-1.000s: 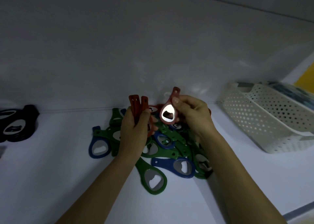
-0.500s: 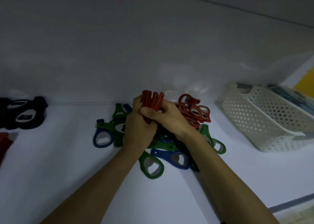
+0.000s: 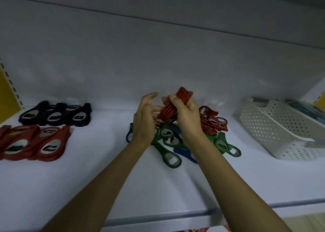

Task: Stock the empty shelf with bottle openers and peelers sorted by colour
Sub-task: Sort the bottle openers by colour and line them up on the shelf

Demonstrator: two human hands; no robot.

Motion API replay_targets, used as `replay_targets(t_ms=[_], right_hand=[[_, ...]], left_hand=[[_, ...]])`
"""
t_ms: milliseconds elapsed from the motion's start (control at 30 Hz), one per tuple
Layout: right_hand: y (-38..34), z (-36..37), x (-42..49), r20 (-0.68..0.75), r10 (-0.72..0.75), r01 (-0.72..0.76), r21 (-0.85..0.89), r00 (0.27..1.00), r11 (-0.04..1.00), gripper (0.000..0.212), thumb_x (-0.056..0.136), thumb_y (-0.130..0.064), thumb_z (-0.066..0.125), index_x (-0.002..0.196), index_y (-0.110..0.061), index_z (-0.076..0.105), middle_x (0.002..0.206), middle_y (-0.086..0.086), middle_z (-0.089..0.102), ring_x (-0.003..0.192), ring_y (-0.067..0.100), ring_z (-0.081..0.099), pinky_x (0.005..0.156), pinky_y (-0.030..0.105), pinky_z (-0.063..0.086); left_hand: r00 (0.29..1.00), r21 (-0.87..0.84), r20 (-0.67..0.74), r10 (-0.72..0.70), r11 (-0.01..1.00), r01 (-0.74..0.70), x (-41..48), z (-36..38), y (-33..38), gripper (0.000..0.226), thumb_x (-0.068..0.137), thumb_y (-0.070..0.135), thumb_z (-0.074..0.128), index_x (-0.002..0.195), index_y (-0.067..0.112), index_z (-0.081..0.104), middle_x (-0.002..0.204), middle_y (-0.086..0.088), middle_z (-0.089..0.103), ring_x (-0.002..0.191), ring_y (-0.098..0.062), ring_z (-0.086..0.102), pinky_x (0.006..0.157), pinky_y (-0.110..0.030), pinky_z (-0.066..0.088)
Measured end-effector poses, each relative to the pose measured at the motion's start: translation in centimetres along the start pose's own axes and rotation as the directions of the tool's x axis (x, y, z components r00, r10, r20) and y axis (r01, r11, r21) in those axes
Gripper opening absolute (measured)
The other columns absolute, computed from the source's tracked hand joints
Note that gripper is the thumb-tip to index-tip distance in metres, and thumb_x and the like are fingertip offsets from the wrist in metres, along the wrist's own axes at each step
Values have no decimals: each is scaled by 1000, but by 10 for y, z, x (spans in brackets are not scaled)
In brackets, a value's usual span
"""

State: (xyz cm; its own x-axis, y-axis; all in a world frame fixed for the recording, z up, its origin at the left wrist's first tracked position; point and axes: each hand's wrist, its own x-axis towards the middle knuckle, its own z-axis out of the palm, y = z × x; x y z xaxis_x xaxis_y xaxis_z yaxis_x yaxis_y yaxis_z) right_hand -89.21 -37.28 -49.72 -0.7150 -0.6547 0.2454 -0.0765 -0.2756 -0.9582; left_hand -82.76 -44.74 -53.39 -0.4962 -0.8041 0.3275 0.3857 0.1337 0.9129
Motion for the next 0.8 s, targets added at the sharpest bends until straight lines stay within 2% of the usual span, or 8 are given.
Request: replay_targets(t_ms=[100, 167, 400, 467, 533, 633, 700, 800], right_hand=[[7, 38, -12, -17, 31, -29, 142, 999, 989, 6, 89, -19, 61, 90, -24, 64, 97, 3, 73, 89, 13, 69, 82, 30, 56], [20, 69, -25, 4, 73, -73, 111, 997, 991, 13, 85, -20, 66, 97, -24, 63, 98, 3, 71, 90, 13, 68, 82, 31, 56], [32, 129, -45, 98, 188, -206, 214, 977, 955, 2, 91, -16, 60, 91, -15, 58, 65, -2, 69, 66, 10, 67, 79, 33, 56], [33, 141, -47, 69, 207, -216, 189, 976, 958, 4, 92, -17, 58, 92, -14, 55, 69, 1, 64, 65, 12, 63, 73, 32, 56], [33, 148, -46, 17, 286, -284, 208, 958, 936, 9, 94, -19, 57, 88, -14, 53, 73, 2, 60, 66, 12, 59, 66, 28, 52], [31, 155, -44, 56, 389, -391, 227, 920, 892, 15, 96, -24, 55, 86, -14, 52, 72, 2, 59, 63, 13, 57, 63, 27, 50], [32, 160, -45, 157, 397, -420, 161, 904, 893, 22, 96, -33, 53, 92, -11, 54, 74, 3, 61, 67, 14, 59, 70, 29, 52], [29, 148, -41, 387, 338, -398, 85, 858, 913, 25, 98, -36, 48, 101, -13, 58, 85, 2, 70, 87, 18, 66, 87, 34, 53]], left_hand=[[917, -423, -34, -398, 837, 348, -8, -21, 19, 41, 96, 49, 34, 121, 23, 54, 113, -7, 67, 94, -20, 66, 68, -32, 52], [849, -620, 62, -525, 647, 445, -18, -36, 30, 44, 95, 45, 38, 115, 13, 62, 100, -10, 72, 85, -22, 70, 65, -30, 56], [846, -648, -146, -513, 696, 310, -35, -94, 41, 31, 101, 26, 38, 96, 7, 62, 97, -12, 67, 87, -21, 65, 82, -33, 53], [891, -526, -194, -410, 810, 258, -47, -103, 41, 37, 100, 36, 39, 105, 8, 62, 102, -9, 68, 96, -19, 65, 86, -33, 51], [958, -30, -246, -145, 989, 142, -63, -116, 40, 30, 96, 33, 48, 118, 15, 59, 104, 4, 69, 98, -6, 64, 88, -23, 50], [969, 622, -104, 222, 775, -111, -75, -140, 35, 26, 96, 18, 50, 122, 19, 55, 97, 12, 65, 88, 0, 63, 78, -16, 50], [970, 702, -95, 224, 706, -94, -74, -153, 36, 22, 98, 16, 46, 117, 14, 56, 94, 3, 66, 86, -11, 64, 78, -26, 53], [990, 443, -112, 81, 896, -23, -68, -168, 40, 13, 98, 12, 45, 106, 13, 55, 98, -3, 64, 93, -17, 65, 82, -30, 55]])
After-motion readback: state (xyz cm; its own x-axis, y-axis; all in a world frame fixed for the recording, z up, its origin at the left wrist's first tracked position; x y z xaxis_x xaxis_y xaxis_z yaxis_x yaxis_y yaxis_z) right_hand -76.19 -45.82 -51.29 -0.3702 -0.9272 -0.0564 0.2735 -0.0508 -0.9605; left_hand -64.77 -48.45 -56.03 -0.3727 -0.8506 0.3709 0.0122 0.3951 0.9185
